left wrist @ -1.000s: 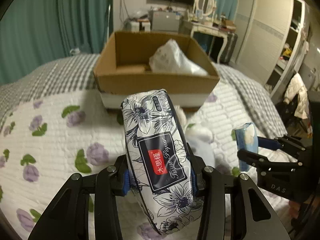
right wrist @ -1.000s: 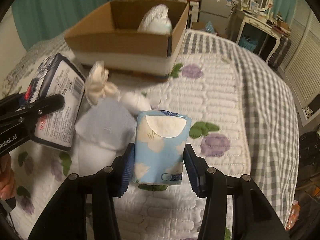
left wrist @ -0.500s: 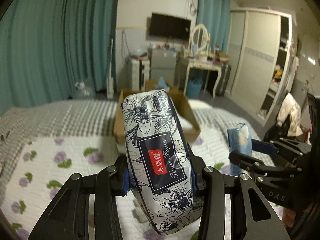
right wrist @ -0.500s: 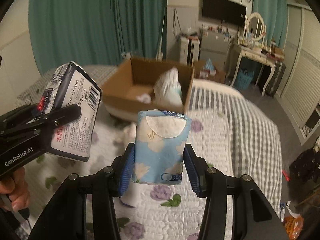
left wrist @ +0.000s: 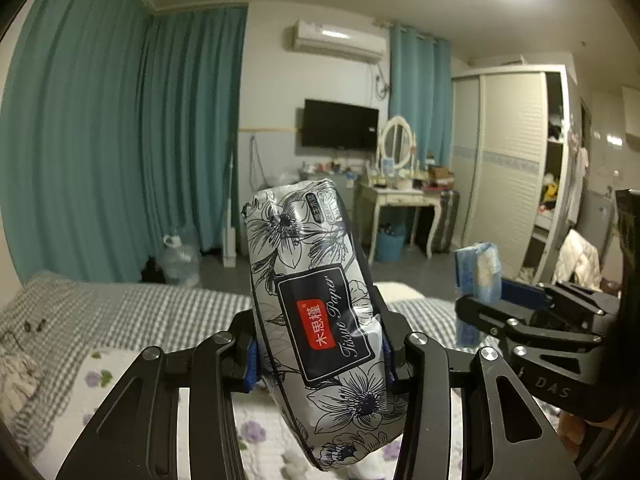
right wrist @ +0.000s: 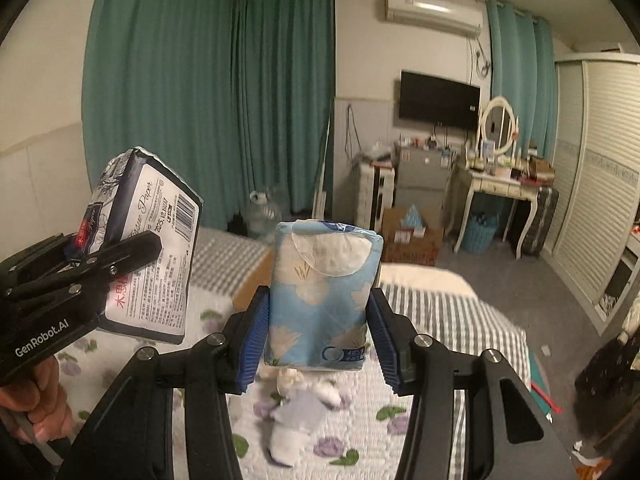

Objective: Organize soft objects
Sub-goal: 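Lift the floral pack with the left gripper while the right carries the blue pack over the box, then open both grippers to drop the two tissue packs into the box, then move both grippers back toward the remaining white items on the quilt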

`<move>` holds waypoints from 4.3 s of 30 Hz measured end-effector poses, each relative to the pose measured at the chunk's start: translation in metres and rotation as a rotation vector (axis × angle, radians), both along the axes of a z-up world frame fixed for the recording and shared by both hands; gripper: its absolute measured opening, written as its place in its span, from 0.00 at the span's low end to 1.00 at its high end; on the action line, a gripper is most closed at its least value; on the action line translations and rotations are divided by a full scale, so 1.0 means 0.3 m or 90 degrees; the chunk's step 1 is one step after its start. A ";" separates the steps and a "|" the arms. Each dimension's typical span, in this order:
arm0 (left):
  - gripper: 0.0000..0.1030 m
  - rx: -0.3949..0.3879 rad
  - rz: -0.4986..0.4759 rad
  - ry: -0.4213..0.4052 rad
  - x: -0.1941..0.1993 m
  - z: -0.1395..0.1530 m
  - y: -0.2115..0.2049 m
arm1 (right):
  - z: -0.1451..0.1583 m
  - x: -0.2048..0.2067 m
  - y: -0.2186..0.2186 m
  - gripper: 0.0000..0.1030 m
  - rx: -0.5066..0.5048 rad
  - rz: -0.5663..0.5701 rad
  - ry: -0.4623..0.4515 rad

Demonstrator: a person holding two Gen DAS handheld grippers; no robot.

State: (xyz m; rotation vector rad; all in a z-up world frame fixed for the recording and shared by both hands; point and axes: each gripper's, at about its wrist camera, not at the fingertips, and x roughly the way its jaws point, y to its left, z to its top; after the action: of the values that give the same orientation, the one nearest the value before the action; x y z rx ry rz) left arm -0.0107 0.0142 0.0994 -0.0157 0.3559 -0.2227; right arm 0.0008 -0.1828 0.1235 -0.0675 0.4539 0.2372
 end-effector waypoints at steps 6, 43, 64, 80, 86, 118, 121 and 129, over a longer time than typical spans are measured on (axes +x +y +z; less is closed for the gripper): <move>0.43 0.006 0.011 -0.013 0.077 0.021 0.003 | 0.111 0.024 -0.010 0.47 0.013 -0.008 -0.052; 0.43 0.083 0.022 0.173 0.789 -0.627 -0.103 | -0.659 0.946 0.061 0.48 -0.085 0.006 0.157; 0.78 0.070 0.023 0.167 0.802 -0.598 -0.117 | -0.710 0.910 0.104 0.66 -0.154 0.006 0.175; 0.85 0.011 0.091 0.059 0.590 -0.299 0.039 | -0.375 0.688 0.050 0.92 -0.101 -0.059 0.015; 0.99 0.004 0.112 0.023 0.473 -0.202 0.068 | -0.253 0.574 0.012 1.00 -0.071 -0.076 -0.030; 1.00 -0.033 0.145 -0.048 -0.021 0.000 0.092 | 0.046 -0.012 -0.019 1.00 -0.029 -0.071 -0.112; 1.00 -0.037 0.150 -0.053 -0.042 -0.004 0.093 | 0.049 -0.036 -0.026 1.00 -0.022 -0.073 -0.112; 1.00 -0.024 0.152 -0.033 -0.052 -0.069 0.096 | 0.023 -0.070 -0.032 1.00 -0.025 -0.075 -0.102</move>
State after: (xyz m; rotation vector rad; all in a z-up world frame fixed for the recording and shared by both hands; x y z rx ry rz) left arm -0.0264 0.0431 0.0788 -0.0883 0.2951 0.0064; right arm -0.0200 -0.1925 0.1304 -0.0971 0.3022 0.1058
